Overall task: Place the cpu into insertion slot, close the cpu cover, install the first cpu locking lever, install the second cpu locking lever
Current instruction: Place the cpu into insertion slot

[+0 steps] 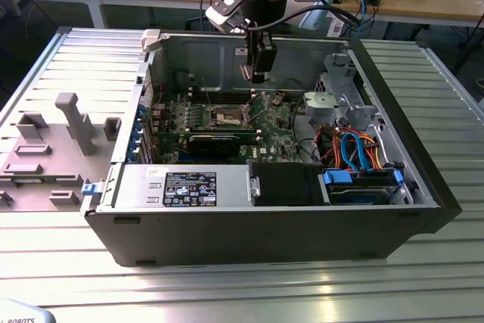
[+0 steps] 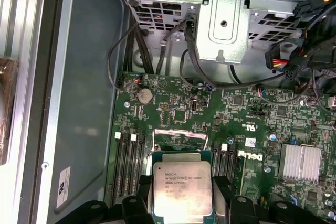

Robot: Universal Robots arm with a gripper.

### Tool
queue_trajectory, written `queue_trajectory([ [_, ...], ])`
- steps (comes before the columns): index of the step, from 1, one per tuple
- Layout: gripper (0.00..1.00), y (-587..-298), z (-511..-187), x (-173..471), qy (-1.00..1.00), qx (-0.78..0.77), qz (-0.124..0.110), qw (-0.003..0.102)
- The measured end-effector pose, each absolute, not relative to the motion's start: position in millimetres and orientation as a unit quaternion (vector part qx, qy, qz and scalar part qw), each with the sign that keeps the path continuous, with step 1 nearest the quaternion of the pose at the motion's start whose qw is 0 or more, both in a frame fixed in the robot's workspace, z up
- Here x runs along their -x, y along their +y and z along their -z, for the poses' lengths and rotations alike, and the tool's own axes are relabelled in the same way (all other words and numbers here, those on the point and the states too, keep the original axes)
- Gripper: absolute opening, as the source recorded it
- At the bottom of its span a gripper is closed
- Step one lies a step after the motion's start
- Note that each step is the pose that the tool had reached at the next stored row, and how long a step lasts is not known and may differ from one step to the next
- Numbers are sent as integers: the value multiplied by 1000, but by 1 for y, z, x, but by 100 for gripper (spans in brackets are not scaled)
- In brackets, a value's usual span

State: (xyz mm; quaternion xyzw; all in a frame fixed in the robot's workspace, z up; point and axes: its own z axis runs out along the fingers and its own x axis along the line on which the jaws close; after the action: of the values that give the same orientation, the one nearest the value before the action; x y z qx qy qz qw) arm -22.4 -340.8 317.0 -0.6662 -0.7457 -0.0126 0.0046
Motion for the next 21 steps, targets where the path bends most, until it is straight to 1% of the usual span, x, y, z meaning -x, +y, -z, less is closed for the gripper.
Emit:
queue_trajectory([
  [21,54,-341,-316,22,-731,683,13,4],
])
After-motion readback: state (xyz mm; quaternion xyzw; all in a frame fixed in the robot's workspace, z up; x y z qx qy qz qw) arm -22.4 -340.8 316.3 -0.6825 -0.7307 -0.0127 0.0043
